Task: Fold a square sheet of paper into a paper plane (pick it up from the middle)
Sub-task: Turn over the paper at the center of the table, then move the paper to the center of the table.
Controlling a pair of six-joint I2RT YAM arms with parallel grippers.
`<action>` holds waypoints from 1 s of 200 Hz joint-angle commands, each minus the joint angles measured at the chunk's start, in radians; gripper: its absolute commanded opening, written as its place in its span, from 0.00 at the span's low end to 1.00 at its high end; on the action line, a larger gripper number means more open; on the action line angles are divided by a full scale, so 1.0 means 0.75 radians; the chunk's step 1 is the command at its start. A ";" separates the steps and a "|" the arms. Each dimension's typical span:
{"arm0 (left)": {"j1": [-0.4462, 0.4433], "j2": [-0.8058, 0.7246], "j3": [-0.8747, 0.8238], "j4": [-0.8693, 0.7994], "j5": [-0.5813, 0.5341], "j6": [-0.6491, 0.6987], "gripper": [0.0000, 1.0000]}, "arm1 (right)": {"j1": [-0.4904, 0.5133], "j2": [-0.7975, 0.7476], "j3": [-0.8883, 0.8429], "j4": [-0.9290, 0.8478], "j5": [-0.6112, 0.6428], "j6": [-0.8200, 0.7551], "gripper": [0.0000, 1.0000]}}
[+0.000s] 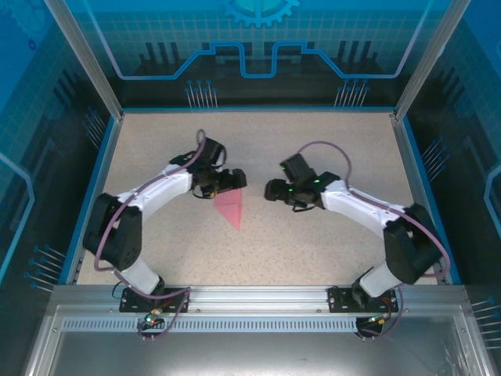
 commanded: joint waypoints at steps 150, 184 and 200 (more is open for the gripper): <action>0.355 -0.237 -0.337 0.084 0.068 -0.110 0.99 | 0.332 0.742 0.660 -0.254 -0.081 -0.298 0.42; 0.353 -0.253 -0.360 0.117 0.088 -0.100 0.99 | 0.299 0.700 0.516 -0.310 -0.143 -0.565 0.44; 0.353 -0.266 -0.383 0.147 0.114 -0.098 0.99 | 0.271 0.630 0.385 -0.283 -0.194 -0.677 0.44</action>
